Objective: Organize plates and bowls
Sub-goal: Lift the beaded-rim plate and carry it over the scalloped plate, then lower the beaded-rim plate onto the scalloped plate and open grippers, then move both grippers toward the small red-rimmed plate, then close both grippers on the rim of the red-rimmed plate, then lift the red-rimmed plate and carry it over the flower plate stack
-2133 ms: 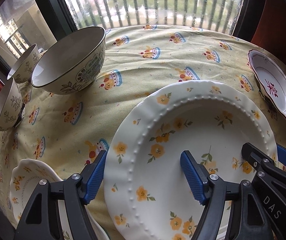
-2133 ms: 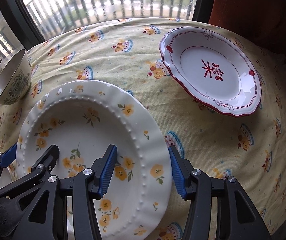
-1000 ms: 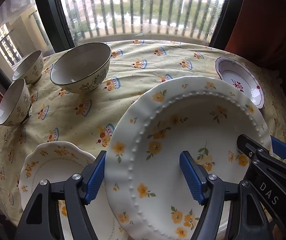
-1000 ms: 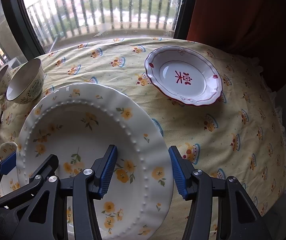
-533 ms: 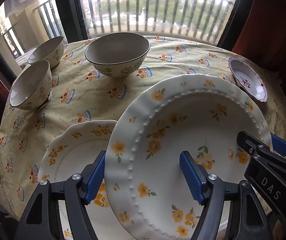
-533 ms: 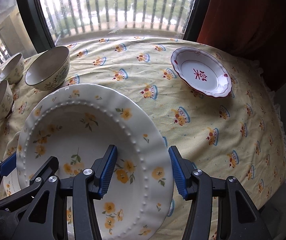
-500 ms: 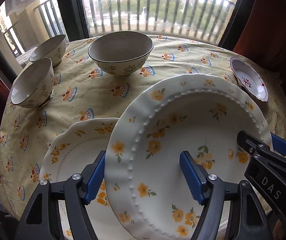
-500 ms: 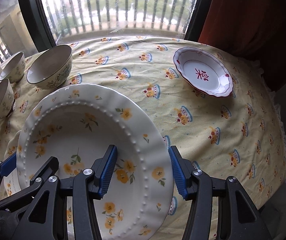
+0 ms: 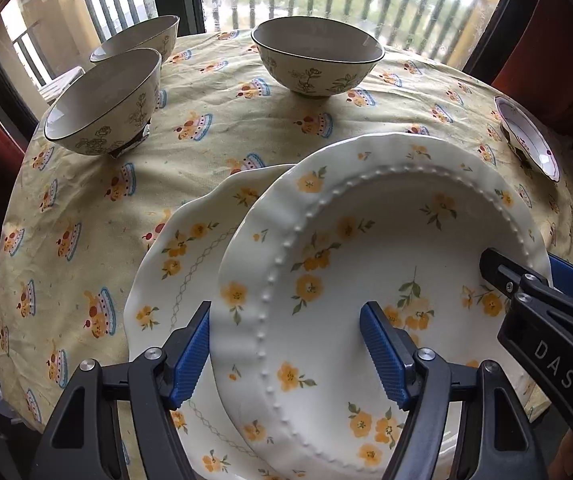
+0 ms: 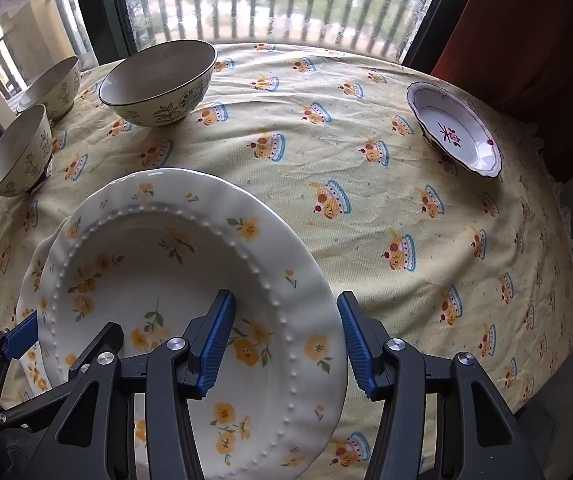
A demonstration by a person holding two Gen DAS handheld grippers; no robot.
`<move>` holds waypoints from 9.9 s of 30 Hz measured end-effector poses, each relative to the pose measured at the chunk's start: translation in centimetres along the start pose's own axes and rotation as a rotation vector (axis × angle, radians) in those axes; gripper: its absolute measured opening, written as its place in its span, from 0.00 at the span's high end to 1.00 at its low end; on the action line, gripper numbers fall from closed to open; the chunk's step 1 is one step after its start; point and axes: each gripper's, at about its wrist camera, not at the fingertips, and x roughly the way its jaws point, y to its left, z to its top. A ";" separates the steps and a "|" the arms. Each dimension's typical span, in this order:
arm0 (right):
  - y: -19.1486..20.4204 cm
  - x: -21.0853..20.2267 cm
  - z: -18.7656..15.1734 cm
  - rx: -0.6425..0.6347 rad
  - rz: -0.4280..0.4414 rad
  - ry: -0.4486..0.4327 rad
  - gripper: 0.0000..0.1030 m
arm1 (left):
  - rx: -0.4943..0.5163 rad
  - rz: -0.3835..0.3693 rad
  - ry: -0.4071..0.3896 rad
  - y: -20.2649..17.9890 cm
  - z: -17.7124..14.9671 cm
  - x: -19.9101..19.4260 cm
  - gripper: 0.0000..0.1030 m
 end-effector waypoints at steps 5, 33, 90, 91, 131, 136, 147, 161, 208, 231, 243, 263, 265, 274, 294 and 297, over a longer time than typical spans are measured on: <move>1.4 0.3 -0.3 -0.015 -0.025 0.018 0.44 | -0.014 -0.028 0.013 1.3 -0.5 0.9 0.27; 2.6 1.4 -0.4 -0.048 -0.031 0.041 0.44 | 0.018 0.116 -0.003 0.2 0.2 1.8 0.10; -0.8 -4.2 -0.9 0.175 0.103 -0.041 0.32 | 0.112 0.013 -0.093 1.6 1.9 -5.0 0.11; -1.3 -4.2 -0.8 0.181 0.106 -0.043 0.32 | 0.105 0.014 -0.095 1.2 2.0 -5.1 0.11; -27.7 0.4 10.9 0.065 0.193 -0.161 0.28 | 0.008 0.087 -0.205 -24.8 12.3 -2.9 0.11; -30.3 2.5 13.0 0.109 0.194 -0.154 0.28 | 0.023 0.080 -0.225 -27.4 14.6 -1.2 0.11; -33.8 8.8 16.2 0.166 0.166 -0.159 0.28 | 0.057 0.066 -0.195 -30.8 18.6 5.2 0.18; -34.6 15.7 18.0 0.187 0.142 -0.125 0.34 | 0.090 0.061 -0.130 -33.1 20.0 12.4 0.37; -27.7 11.2 9.0 0.088 0.166 0.098 0.52 | 0.055 0.128 0.032 -26.8 10.3 7.5 0.48; -25.5 8.7 6.3 0.102 0.094 0.062 0.44 | 0.098 0.104 -0.016 -25.7 7.0 5.2 0.48; -20.5 3.5 3.6 0.098 0.084 0.005 0.44 | 0.046 0.058 -0.043 -20.2 4.4 0.9 0.48; -7.3 -2.1 0.3 0.038 0.097 -0.037 0.44 | -0.033 0.046 -0.071 -7.4 0.9 -3.4 0.48; -6.0 -2.2 0.0 0.030 0.100 -0.036 0.44 | -0.037 0.051 -0.070 -6.2 0.6 -3.4 0.48; -0.9 -1.6 -0.4 -0.010 0.107 -0.013 0.44 | -0.069 0.057 -0.046 -1.5 -0.3 -2.6 0.48; 4.8 1.5 0.8 -0.059 0.084 0.070 0.44 | -0.020 0.137 -0.037 1.8 0.0 -1.4 0.48; 4.8 1.7 0.8 -0.047 0.090 0.076 0.44 | -0.014 0.146 -0.043 1.7 -0.1 -1.3 0.48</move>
